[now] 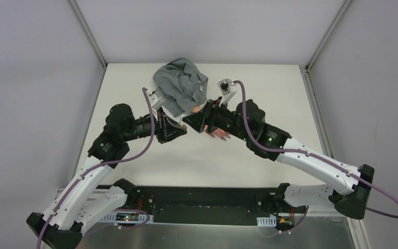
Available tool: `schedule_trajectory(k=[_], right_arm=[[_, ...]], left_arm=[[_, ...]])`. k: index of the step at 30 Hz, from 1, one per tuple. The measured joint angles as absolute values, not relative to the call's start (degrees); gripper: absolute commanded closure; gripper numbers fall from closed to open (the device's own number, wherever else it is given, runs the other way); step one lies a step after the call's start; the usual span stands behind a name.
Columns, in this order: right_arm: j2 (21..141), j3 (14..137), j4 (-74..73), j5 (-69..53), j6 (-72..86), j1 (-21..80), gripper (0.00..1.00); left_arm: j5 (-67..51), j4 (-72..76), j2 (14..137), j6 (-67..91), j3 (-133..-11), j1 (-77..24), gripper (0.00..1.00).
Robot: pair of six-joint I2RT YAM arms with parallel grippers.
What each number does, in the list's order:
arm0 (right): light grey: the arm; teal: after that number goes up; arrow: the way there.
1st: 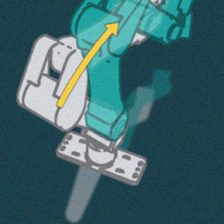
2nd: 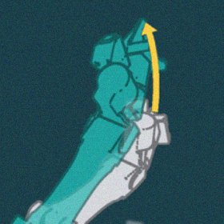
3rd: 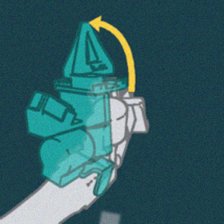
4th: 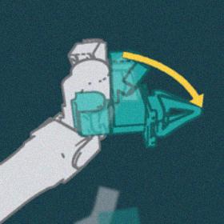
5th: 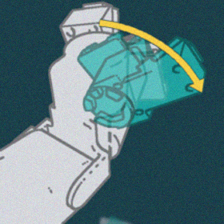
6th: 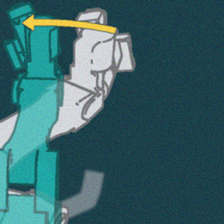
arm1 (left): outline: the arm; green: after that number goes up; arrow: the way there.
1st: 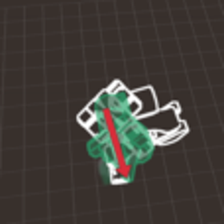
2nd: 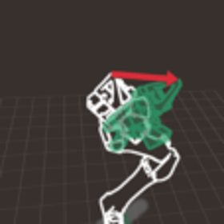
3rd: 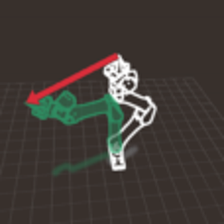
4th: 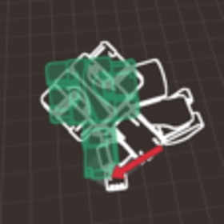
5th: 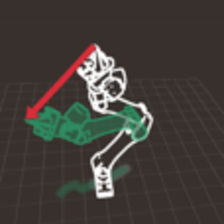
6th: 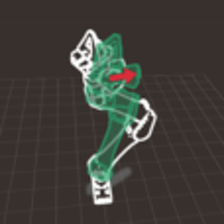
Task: Paint the nails
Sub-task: Unscrew the nail polish bottle.
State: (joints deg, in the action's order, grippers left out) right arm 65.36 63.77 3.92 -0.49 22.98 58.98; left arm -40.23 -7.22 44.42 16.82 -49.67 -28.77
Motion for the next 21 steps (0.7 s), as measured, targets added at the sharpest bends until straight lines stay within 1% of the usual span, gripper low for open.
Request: schedule_trajectory(k=[9,14,21], right_arm=[[70.96,69.32,1.3,5.96,23.31,62.87,0.52],[72.1,70.17,0.32,8.29,23.35,63.29,0.59],[73.17,71.02,-1.02,9.8,23.35,63.42,0.61]], left_arm=[[-39.03,-8.08,44.53,16.82,-49.67,-28.77,1.0],[-38.76,-8.08,44.53,16.82,-49.67,-28.77,1.0],[-38.74,-8.08,44.69,16.82,-49.67,-28.77,1.0]])
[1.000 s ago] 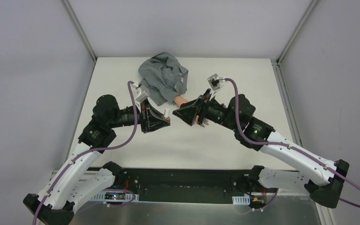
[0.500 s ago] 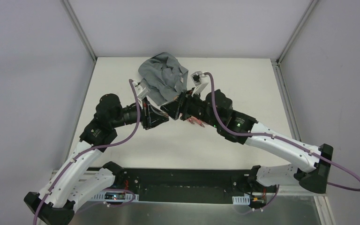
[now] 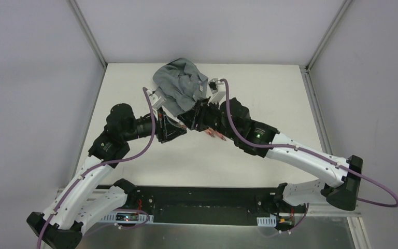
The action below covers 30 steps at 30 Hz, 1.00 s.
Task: Paint the nails
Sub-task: Unscrew the nail polish bottle.
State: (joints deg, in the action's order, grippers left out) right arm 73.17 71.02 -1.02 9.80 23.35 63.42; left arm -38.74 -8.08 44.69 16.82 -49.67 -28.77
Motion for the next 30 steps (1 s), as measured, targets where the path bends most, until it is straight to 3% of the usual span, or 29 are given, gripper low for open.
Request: schedule_trajectory(k=[3,12,21,30], right_arm=[[73.69,71.72,-1.65,9.87,23.35,63.44,0.64],[74.65,72.9,-3.22,9.82,22.98,63.53,1.0],[74.41,72.36,-3.81,8.78,21.17,62.94,1.0],[72.47,70.13,-3.73,-4.36,19.55,58.63,1.0]], left_arm=[[-38.74,-8.08,44.84,16.82,-49.67,-28.77,1.0],[-38.79,-8.67,45.01,16.84,-49.67,-28.77,1.0],[-41.04,-8.97,46.35,17.04,-49.67,-28.75,1.0],[-47.37,-8.91,48.01,17.34,-49.89,-28.38,1.0]])
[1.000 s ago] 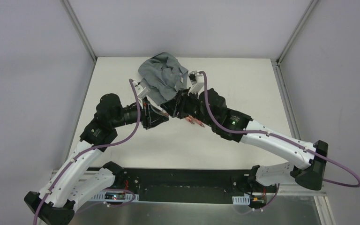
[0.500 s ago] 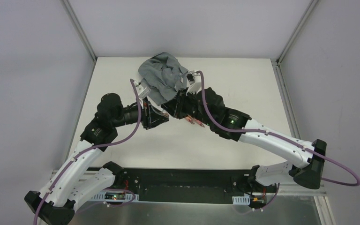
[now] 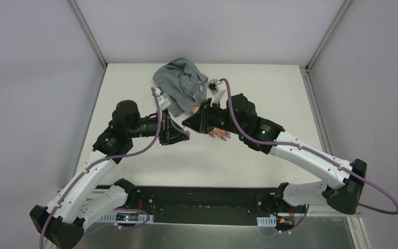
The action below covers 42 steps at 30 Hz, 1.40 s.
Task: Paint the nails
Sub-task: Unscrew the nail polish bottle.
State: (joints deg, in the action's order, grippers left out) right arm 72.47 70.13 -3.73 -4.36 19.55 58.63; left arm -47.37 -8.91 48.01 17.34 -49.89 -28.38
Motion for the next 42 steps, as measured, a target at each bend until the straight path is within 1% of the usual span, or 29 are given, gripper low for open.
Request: schedule_trajectory(k=[8,16,24,29,30,33,34,37,38,40,41,42], right_arm=[[69.97,67.33,-1.43,-18.24,17.61,55.7,1.0],[68.79,66.48,1.61,-29.02,14.55,54.98,1.0],[68.86,66.28,3.92,-36.84,12.78,54.78,1.0],[68.93,66.19,4.56,-38.7,12.34,54.72,1.0],[68.9,66.19,4.58,-38.63,12.34,54.72,0.95],[68.84,66.06,4.69,-37.78,12.51,54.74,0.64],[68.71,65.87,4.8,-37.21,12.8,54.74,0.56],[67.59,64.53,5.21,-33.69,13.78,55.2,0.39],[67.09,63.99,5.28,-32.62,14.11,55.37,0.35],[65.91,63.07,5.28,-30.26,14.55,55.57,0.3],[65.43,62.85,5.26,-29.23,14.87,55.61,0.18],[65.06,62.72,5.32,-28.56,15.03,55.61,0.16]], left_arm=[[-55.29,-8.62,48.18,18.02,-49.91,-28.38,1.0],[-62.67,-7.31,47.24,19.09,-50.13,-28.38,1.0],[-67.61,-6.52,46.96,20.01,-50.26,-28.47,1.0],[-68.93,-6.28,46.96,20.14,-50.28,-28.51,1.0],[-68.97,-6.28,46.96,20.14,-50.3,-28.51,1.0],[-68.86,-6.26,46.96,20.14,-50.3,-28.51,1.0],[-68.69,-6.26,46.96,20.14,-50.3,-28.51,1.0],[-67.75,-5.39,47.27,20.08,-50.3,-28.53,1.0],[-67.22,-5.15,47.33,20.08,-50.3,-28.53,1.0],[-66.37,-4.91,47.37,20.05,-50.3,-28.51,1.0],[-65.78,-4.89,47.37,20.05,-50.3,-28.51,1.0],[-65.23,-4.82,47.37,20.05,-50.3,-28.53,1.0]])
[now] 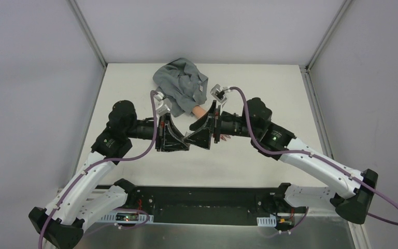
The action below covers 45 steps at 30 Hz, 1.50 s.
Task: Paint the nails
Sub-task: Unscrew the nail polish bottle.
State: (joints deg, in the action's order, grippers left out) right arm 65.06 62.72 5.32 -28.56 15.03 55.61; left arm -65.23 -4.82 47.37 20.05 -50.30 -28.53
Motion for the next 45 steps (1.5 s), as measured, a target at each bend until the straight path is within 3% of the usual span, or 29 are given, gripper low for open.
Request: schedule_trajectory(k=[4,20,33,39,45], right_arm=[[63.64,62.59,5.34,-24.67,16.38,55.61,0.15],[67.77,64.29,2.72,0.6,26.65,58.76,0.27],[75.07,71.09,-0.97,12.16,26.98,64.29,0.45],[75.09,71.11,-2.28,13.96,26.96,64.38,0.62],[75.09,71.33,-2.81,14.52,26.41,64.64,1.0]], left_arm=[[-62.37,-4.73,47.37,20.01,-50.3,-28.51,1.0],[-41.98,-6.94,47.18,18.92,-50.11,-28.38,1.0],[-39.75,-8.45,46.83,18.63,-49.95,-28.38,1.0],[-39.75,-8.47,46.81,18.63,-49.95,-28.38,1.0],[-39.79,-8.91,46.81,18.72,-49.93,-28.38,1.0]])
